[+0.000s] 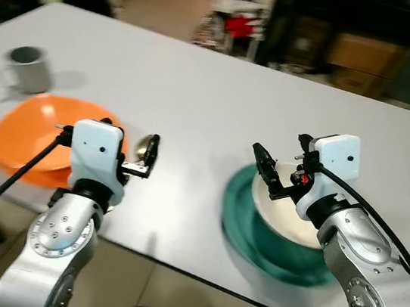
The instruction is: Setting the table
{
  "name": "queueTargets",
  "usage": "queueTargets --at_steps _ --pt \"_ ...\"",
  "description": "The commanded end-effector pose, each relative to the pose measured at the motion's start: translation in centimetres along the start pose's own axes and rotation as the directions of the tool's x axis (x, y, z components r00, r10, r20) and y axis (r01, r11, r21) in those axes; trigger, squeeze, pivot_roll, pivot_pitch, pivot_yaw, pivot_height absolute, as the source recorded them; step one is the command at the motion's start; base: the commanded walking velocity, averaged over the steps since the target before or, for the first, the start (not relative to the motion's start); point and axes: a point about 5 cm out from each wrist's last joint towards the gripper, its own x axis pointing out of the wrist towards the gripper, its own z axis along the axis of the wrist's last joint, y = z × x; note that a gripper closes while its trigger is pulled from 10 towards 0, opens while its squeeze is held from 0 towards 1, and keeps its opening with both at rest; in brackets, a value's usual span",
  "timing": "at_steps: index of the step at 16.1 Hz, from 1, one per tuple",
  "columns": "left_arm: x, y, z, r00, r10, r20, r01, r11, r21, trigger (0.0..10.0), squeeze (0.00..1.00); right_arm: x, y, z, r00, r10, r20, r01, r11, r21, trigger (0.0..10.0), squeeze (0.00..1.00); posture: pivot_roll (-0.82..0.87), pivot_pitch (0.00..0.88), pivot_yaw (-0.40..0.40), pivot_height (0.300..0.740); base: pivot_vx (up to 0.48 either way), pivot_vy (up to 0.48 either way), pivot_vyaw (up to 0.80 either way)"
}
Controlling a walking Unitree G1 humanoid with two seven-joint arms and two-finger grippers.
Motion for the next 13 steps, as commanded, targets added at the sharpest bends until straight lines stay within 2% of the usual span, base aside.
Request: queueTargets --at_steps 1,4,6,9,10,13 --pt "0.0 0.1 -0.1 1.0 0.019 -0.005 -0.019 1.0 0.016 10.0 0.0 -0.2 -0.1 0.4 0.999 -0.013 0.033 0.013 1.0 -0.019 10.0 1.0 0.05 0.034 -0.006 0.74 0.0 0.0 0.8" --pt "0.6 0.0 0.2 1.0 -0.008 0.013 0.008 0.999 0.049 10.0 0.0 0.0 -0.2 0.4 0.998 -0.037 0.05 0.035 0.999 0.027 10.0 1.0 0.05 0.014 -0.003 0.74 0.0 0.0 0.8" --pt "1.1 0.1 0.2 1.0 -0.012 0.015 0.011 0.997 0.071 10.0 0.0 -0.1 -0.5 0.1 0.997 -0.074 0.038 0.071 0.996 0.059 10.0 1.0 0.03 0.044 0.016 0.74 0.0 0.0 0.8" --pt "0.7 -0.1 -0.3 0.999 -0.037 -0.009 0.038 0.995 0.088 10.0 0.0 -0.8 -0.2 0.0 0.998 -0.065 0.027 0.063 0.997 0.049 10.0 1.0 0.03 0.043 0.029 0.74 0.0 0.0 0.8" --pt "0.9 -0.3 -0.2 0.999 -0.044 -0.001 0.044 0.995 0.086 10.0 0.0 -0.8 0.0 -0.1 0.997 -0.065 0.031 0.062 0.994 0.085 10.0 1.0 0.03 0.047 0.029 0.74 0.0 0.0 0.8" --pt "0.9 -0.3 0.1 0.999 -0.041 0.019 0.04 0.997 0.067 10.0 0.0 -0.8 0.4 0.5 0.998 -0.036 0.058 0.03 0.994 0.109 10.0 1.0 0.03 0.045 0.023 0.74 0.0 0.0 0.8"
